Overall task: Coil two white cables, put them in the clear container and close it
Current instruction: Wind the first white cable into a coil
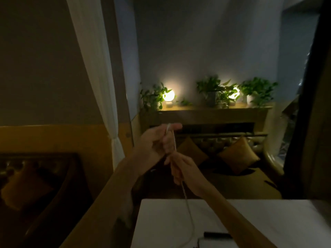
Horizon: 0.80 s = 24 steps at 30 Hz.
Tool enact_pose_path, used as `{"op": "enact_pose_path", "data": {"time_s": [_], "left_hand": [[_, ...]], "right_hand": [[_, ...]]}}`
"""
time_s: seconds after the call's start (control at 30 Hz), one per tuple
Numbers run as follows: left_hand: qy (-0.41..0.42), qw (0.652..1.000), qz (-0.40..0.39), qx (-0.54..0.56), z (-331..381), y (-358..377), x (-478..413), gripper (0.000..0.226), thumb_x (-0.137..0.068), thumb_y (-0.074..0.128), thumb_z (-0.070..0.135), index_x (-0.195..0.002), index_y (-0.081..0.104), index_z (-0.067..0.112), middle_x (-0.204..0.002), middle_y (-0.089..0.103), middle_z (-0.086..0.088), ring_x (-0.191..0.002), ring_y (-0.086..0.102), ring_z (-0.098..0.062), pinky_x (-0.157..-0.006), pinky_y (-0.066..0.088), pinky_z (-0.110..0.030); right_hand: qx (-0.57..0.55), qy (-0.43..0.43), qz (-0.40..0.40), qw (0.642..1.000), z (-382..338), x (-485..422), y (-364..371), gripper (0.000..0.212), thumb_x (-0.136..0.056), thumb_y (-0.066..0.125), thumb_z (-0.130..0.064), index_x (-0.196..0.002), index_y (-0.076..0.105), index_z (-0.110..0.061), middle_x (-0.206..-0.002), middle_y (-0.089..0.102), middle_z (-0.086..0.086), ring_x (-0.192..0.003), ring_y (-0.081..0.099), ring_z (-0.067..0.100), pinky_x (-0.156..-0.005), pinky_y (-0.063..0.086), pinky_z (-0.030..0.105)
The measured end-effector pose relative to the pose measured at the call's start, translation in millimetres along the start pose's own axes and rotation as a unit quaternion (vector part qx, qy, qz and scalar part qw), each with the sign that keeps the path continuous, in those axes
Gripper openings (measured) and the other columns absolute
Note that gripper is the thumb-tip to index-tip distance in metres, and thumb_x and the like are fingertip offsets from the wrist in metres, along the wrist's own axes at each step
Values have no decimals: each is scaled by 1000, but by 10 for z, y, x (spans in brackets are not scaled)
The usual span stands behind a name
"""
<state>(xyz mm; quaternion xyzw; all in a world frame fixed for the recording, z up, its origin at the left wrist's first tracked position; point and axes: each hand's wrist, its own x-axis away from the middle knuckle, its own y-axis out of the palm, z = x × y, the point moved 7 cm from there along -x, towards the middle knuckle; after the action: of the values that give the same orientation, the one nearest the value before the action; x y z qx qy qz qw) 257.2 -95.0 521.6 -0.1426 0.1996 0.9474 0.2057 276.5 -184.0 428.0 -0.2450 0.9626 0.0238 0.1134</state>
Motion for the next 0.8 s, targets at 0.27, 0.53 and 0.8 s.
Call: {"op": "enact_pose_path", "data": {"time_s": [0.27,0.53,0.8], "left_hand": [[99,904,39,-414,-104,50,-619,33,-101,34,23,-107,61,6,-62,53,-6,-55,47,-12,-58,39,-24],[94,989,-28,-111,-408,965,13,58,-98,25,43,-100,58,-5,-53,44,-4,-47,38,-18,-49,33,-27],[87,983,106,-119,-88,648,-739,53,-100,25,45,-101,59,5,-57,57,3,-50,47,-12,-51,40,-25]], "right_hand": [[412,-127,45,901,-720,718,-178,16,-99,47,-27,-103,62,-30,-92,67,-10,-80,62,2,-70,53,24],[304,-192,210,909,-1606,497,-1079,15,-93,59,-16,-99,71,-9,-94,72,4,-86,68,13,-75,53,26],[316,-72,82,942,-775,687,-508,20,-100,47,-25,-108,58,-39,-75,61,-7,-63,60,4,-56,49,17]]}}
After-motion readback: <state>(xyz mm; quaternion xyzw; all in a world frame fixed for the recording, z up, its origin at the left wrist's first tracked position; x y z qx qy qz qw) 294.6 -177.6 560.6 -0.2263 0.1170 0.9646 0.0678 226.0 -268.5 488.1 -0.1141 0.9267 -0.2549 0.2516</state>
